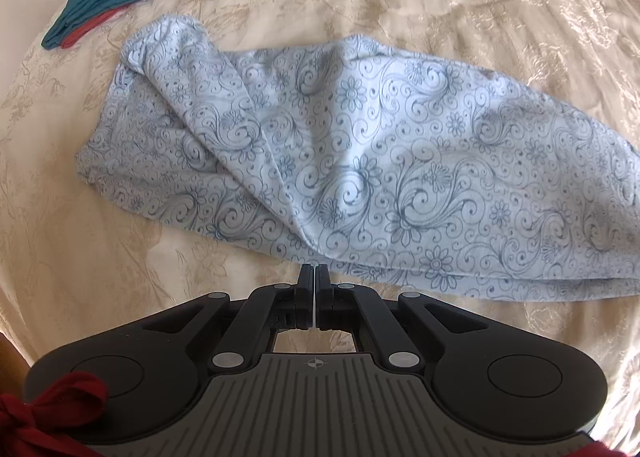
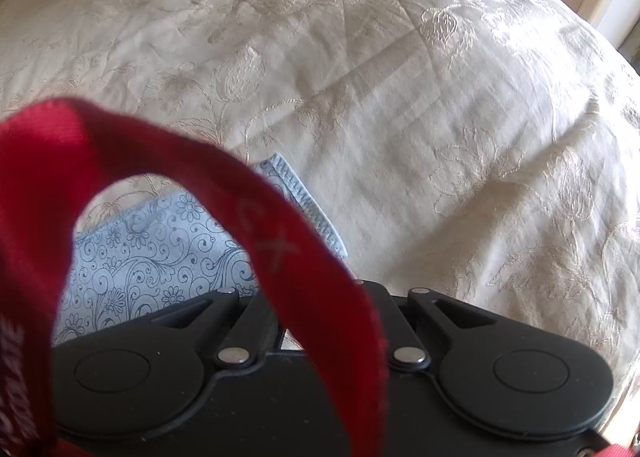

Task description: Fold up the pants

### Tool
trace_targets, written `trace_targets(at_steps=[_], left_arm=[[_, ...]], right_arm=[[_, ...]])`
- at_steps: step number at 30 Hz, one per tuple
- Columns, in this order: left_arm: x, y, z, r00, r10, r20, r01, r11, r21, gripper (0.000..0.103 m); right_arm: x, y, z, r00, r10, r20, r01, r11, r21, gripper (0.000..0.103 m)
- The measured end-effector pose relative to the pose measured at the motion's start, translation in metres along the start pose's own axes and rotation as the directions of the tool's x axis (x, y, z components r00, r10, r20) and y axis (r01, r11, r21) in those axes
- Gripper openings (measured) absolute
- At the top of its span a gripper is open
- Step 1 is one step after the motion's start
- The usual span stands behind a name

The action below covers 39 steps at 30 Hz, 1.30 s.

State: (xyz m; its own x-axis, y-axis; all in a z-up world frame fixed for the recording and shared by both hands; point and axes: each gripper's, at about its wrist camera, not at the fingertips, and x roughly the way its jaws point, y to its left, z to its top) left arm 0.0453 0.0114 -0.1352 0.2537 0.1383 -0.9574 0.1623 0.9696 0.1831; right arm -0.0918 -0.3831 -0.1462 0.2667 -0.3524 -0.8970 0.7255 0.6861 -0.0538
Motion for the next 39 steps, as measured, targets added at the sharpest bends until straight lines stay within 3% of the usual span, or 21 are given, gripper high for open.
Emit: trace_targets(at_steps=[3, 8, 13, 20, 24, 31, 37, 39], left_arm=[[0.002, -0.002, -0.003, 1.000, -0.007, -0.011, 0.007, 1.000, -0.003, 0.001], [-0.017, -0.003, -0.010, 0.999, -0.001, 0.053, -0.001, 0.999, 0.046, 0.002], [-0.035, 0.013, -0.011, 0.997, 0.000, 0.079, 0.000, 1.000, 0.010, 0.002], [-0.044, 0.059, 0.004, 0.993, 0.048, 0.111, -0.044, 0.998, -0.043, 0.002], [-0.043, 0.092, 0.018, 0.990, 0.070, 0.124, -0.062, 0.996, -0.068, 0.003], [-0.031, 0.150, 0.052, 0.989, 0.053, 0.141, -0.043, 0.997, -0.071, 0.002], [-0.011, 0.190, 0.088, 0.989, 0.019, 0.148, -0.008, 0.997, -0.075, 0.002], [0.000, 0.200, 0.100, 0.990, 0.004, 0.142, 0.007, 0.997, -0.078, 0.002]], right_arm=[[0.008, 0.007, 0.000, 1.000, 0.009, -0.030, -0.010, 1.000, -0.020, 0.008], [-0.003, 0.003, 0.000, 1.000, 0.001, -0.006, -0.001, 1.000, -0.006, 0.014], [-0.026, -0.007, 0.000, 0.999, -0.012, 0.045, 0.011, 1.000, 0.017, 0.018], [-0.059, 0.018, 0.006, 0.990, 0.099, 0.104, -0.096, 0.995, -0.042, 0.019], [-0.072, 0.057, 0.004, 0.977, 0.183, 0.110, -0.173, 0.980, -0.096, 0.019], [-0.100, 0.163, -0.012, 0.943, 0.324, 0.079, -0.302, 0.929, -0.216, 0.019], [-0.123, 0.263, -0.028, 0.887, 0.461, 0.023, -0.435, 0.854, -0.286, 0.021], [-0.127, 0.293, -0.032, 0.864, 0.503, 0.002, -0.478, 0.822, -0.309, 0.032]])
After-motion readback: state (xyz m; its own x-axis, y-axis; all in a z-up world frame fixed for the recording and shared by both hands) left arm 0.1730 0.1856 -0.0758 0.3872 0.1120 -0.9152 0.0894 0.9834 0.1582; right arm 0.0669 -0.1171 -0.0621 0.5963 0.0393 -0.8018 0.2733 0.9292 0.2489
